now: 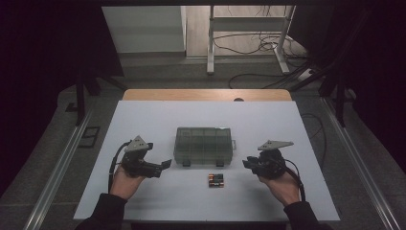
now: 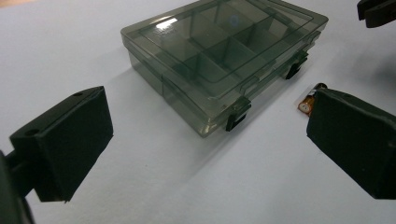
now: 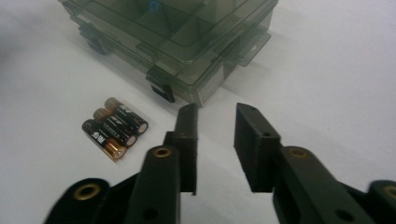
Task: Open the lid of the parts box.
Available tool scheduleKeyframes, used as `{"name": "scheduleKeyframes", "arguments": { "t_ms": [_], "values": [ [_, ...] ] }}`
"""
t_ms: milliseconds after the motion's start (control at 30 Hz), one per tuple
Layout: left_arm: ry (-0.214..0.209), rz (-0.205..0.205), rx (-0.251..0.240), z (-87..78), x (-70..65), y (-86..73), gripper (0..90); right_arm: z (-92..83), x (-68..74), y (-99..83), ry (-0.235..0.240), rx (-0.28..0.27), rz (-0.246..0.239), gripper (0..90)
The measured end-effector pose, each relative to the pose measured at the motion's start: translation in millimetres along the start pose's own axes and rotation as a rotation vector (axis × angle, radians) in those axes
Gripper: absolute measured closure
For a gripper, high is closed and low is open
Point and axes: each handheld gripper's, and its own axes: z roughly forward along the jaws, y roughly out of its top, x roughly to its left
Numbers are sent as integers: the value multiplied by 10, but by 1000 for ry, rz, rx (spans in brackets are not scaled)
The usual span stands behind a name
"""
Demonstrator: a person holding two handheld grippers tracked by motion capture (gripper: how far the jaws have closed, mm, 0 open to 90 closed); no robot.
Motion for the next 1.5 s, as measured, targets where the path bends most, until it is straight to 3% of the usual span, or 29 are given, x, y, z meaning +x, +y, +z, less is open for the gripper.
{"name": "scheduleKeyframes", "arguments": {
  "t_ms": [267, 400, 600, 1200, 1500],
  "values": [
    [-3, 17, -3, 55, 4, 24, 8, 76, -22, 12, 29, 18, 2, 888],
    [-10, 15, 1, 76, 8, 28, 8, 112, -43, 20, 47, 24, 22, 889],
    [-11, 5, -5, 107, 26, 46, 8, 217, -52, 24, 26, 53, -17, 889],
    [-15, 11, -18, 202, 79, 96, 8, 482, -44, 22, 43, 113, -8, 889],
    [-8, 19, -26, 254, 95, 119, 6, 607, 11, 25, 30, 163, -59, 889]
  ]
}}
